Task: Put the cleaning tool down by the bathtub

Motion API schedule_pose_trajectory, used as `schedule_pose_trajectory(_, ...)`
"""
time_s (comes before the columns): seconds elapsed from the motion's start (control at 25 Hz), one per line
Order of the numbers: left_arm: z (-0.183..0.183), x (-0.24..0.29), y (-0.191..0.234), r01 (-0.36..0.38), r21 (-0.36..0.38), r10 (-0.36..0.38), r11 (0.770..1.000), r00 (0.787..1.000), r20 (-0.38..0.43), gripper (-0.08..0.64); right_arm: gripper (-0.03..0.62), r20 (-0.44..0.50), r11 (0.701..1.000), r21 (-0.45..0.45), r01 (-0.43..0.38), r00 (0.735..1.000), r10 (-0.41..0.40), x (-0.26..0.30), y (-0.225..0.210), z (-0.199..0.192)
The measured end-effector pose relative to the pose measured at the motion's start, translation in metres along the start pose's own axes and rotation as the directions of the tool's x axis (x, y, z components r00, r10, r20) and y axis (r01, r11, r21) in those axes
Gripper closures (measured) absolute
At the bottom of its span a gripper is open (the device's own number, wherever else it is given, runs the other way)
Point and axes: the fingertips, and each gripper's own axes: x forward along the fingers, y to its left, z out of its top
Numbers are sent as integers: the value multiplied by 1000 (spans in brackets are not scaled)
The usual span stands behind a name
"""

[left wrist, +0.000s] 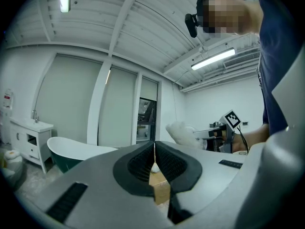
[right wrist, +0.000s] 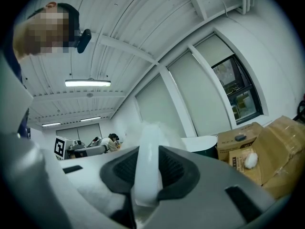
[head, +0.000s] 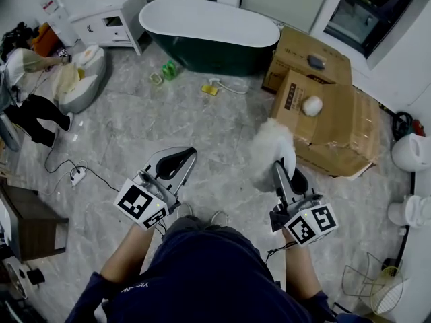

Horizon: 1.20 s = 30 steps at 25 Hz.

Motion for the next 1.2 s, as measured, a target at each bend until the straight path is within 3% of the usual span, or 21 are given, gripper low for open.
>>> schedule_pose_trajectory(0.24,5,13,-9,-3,14,3,1000,1000,-4,526,500,0,1000,6,-2,1000,2,-6,-17,4)
schedule_pose_trajectory(0.68,6,36,12,-11,8,11,1000,1000,7,526,500,-2,1000,3,8,1000,-8,12,-38,10)
schedule_pose_trajectory(1.2,3,100,93,10,-36,-10,999,1000,12,526,500,-22,1000,5,23,999,-23,101,-78,20)
